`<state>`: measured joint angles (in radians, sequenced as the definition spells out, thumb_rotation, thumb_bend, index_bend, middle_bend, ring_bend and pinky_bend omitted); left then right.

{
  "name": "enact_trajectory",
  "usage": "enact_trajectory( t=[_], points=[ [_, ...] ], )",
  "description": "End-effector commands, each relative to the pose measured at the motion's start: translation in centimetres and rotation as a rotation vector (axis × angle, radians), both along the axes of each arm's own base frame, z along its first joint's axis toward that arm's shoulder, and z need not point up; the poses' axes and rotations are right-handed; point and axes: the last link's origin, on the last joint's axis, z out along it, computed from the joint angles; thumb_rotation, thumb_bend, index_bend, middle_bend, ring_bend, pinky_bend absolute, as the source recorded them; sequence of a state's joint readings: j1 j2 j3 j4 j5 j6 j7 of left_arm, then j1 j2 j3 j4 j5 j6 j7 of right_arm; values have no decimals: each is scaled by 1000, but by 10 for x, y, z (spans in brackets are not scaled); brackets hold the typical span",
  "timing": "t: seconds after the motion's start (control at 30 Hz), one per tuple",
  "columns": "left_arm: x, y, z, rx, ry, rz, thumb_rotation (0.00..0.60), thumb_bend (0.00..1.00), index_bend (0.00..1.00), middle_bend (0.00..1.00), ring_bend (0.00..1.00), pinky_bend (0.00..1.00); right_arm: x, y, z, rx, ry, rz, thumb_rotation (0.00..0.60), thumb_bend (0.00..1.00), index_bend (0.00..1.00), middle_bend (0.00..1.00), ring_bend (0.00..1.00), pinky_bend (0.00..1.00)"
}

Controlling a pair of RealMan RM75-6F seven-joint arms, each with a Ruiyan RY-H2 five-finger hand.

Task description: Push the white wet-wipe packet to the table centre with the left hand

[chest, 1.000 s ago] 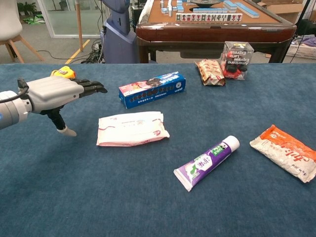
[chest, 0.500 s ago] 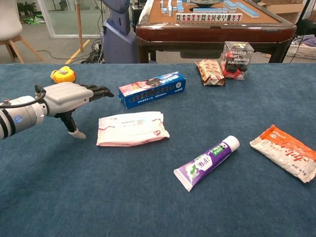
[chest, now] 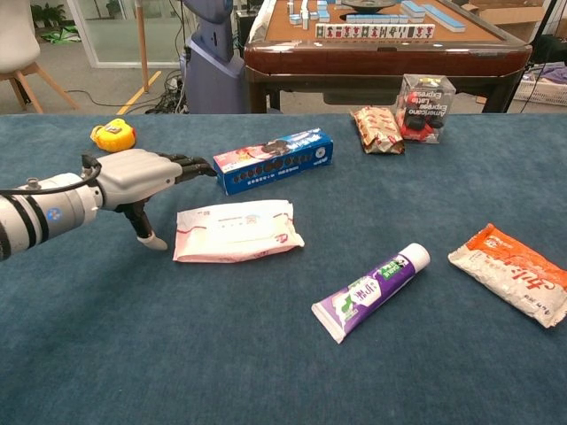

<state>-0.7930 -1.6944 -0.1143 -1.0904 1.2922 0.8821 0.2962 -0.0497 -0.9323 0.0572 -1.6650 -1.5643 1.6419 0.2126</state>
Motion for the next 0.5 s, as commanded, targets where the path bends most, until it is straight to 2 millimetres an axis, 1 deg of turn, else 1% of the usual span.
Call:
enact_trajectory(
  t=[0.03,0.5],
  points=[
    [4,0,-2,-3,-2,-6,600,65,0,0,0,81,0,1,1,-3,-3,1,600,10,228,217,77,436],
    [29,-1,-16,-20,-17,-47,600,65,0,0,0,80,0,6,8,-26,-23,18,600,10,228,217,77,436]
  ],
)
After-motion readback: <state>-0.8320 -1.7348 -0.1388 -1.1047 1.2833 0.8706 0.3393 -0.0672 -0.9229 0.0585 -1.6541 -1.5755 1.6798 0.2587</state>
